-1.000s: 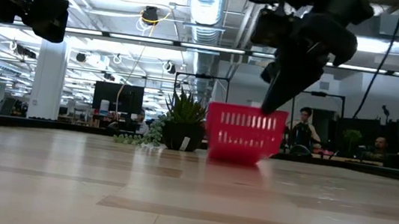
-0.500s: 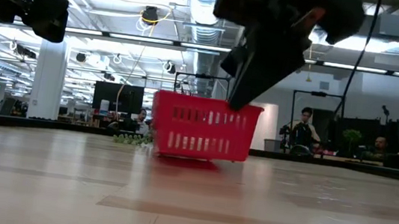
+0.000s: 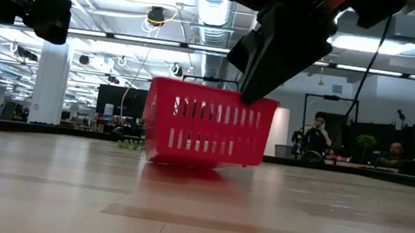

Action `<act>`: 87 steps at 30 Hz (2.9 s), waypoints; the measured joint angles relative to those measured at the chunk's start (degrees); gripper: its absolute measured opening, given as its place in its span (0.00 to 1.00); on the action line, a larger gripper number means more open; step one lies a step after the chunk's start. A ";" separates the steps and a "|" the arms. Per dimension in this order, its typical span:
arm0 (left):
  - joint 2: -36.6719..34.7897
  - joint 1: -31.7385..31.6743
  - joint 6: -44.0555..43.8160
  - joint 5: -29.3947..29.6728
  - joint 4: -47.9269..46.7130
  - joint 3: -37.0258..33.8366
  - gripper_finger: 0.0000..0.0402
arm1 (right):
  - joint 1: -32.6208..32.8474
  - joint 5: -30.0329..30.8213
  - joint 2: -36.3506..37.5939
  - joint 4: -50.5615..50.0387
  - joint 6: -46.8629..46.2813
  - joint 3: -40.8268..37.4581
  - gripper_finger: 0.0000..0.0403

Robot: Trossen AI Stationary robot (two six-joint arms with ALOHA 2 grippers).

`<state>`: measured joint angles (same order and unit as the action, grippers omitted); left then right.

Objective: Pick and place pill bottles into a basket
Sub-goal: Move the red basket to the center of the table, then put the pink pill bottle into the red basket

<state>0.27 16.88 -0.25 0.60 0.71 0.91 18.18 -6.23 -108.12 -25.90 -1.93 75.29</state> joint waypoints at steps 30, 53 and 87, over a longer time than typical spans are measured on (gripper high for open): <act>0.00 0.02 0.00 0.00 0.00 0.00 0.48 | 1.76 -0.82 2.08 -9.77 -1.83 -0.04 0.37; 0.00 0.00 0.00 0.02 0.00 -0.02 0.48 | 15.66 19.40 26.39 -3.51 -8.67 -12.12 0.30; 0.00 0.02 0.02 0.02 0.00 -0.02 0.48 | 13.60 5.77 43.15 32.76 0.70 -40.81 0.32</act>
<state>0.27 16.90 -0.23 0.62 0.71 0.89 31.79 -0.46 -64.97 6.86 -1.24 34.48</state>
